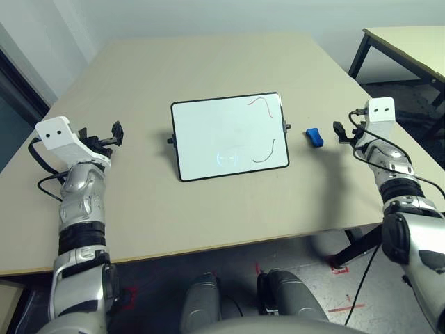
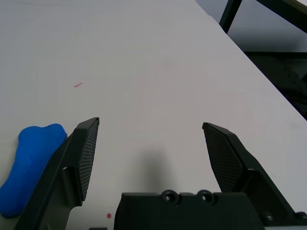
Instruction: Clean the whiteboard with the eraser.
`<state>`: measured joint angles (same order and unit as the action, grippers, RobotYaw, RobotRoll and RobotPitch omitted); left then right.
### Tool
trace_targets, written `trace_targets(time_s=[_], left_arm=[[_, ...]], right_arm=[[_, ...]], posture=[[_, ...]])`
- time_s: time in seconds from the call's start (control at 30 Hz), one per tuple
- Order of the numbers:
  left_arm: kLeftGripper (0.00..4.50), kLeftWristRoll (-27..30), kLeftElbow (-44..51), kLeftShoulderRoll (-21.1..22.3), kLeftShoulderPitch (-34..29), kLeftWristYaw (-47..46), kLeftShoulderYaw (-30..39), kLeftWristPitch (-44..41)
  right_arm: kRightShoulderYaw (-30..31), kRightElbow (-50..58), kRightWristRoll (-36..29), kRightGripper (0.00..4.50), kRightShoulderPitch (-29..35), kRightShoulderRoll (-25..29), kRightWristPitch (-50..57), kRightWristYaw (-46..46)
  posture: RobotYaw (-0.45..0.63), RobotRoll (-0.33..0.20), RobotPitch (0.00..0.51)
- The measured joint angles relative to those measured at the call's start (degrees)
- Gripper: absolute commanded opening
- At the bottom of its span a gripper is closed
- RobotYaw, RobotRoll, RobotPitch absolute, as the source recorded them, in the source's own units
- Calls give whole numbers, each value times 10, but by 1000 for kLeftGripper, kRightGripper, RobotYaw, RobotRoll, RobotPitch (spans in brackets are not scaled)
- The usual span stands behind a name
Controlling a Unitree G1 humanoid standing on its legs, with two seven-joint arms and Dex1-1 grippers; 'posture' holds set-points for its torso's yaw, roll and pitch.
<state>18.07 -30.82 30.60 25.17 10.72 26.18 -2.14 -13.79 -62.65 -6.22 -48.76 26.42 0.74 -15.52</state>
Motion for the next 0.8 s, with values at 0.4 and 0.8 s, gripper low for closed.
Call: trace_targets(time_s=[0.4,0.8], left_arm=[[4500,2,-20,7,62,38,-13,-2],[4500,50,94,40,125,247,-110,-167]], right_arm=[[5,24,0,4485,-8,8,43,-10],[73,208,0,4485,28,-18,253,-75]], posture=[[-42,0,46],[-47,0,45]])
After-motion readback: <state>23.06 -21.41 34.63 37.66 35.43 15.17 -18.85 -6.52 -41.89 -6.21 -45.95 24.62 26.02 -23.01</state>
